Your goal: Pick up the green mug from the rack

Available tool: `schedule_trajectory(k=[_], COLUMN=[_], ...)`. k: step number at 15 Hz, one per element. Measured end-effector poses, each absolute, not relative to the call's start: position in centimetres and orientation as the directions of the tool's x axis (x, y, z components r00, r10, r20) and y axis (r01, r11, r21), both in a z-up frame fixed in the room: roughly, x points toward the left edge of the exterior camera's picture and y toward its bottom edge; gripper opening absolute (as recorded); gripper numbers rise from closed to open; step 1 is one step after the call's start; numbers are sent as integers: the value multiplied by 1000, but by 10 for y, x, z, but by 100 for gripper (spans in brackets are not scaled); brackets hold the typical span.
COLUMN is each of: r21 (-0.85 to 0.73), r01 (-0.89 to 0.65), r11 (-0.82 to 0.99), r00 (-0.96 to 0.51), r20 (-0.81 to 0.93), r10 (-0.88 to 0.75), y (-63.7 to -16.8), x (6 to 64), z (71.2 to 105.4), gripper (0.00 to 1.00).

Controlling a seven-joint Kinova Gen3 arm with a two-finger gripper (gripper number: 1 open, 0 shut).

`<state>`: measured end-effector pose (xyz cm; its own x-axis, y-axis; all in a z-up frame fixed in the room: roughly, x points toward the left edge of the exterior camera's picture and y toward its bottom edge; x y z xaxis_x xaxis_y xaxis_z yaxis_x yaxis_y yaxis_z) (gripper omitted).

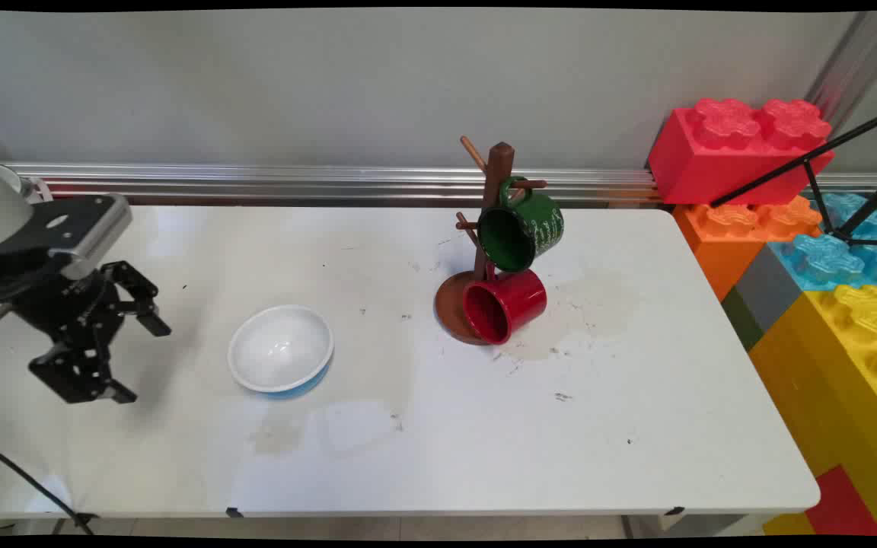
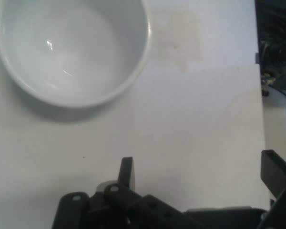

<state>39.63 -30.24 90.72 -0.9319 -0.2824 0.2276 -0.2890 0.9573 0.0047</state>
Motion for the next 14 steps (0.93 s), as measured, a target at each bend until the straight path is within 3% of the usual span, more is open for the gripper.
schedule_trajectory(k=[6, 14], r21=[-18, -24], r01=[-340, -463], r11=[940, 886], r00=[-907, -839], r20=[268, 332], r10=[-324, -430], y=[-320, -349], x=[365, 273], z=[910, 934], gripper=[100, 100])
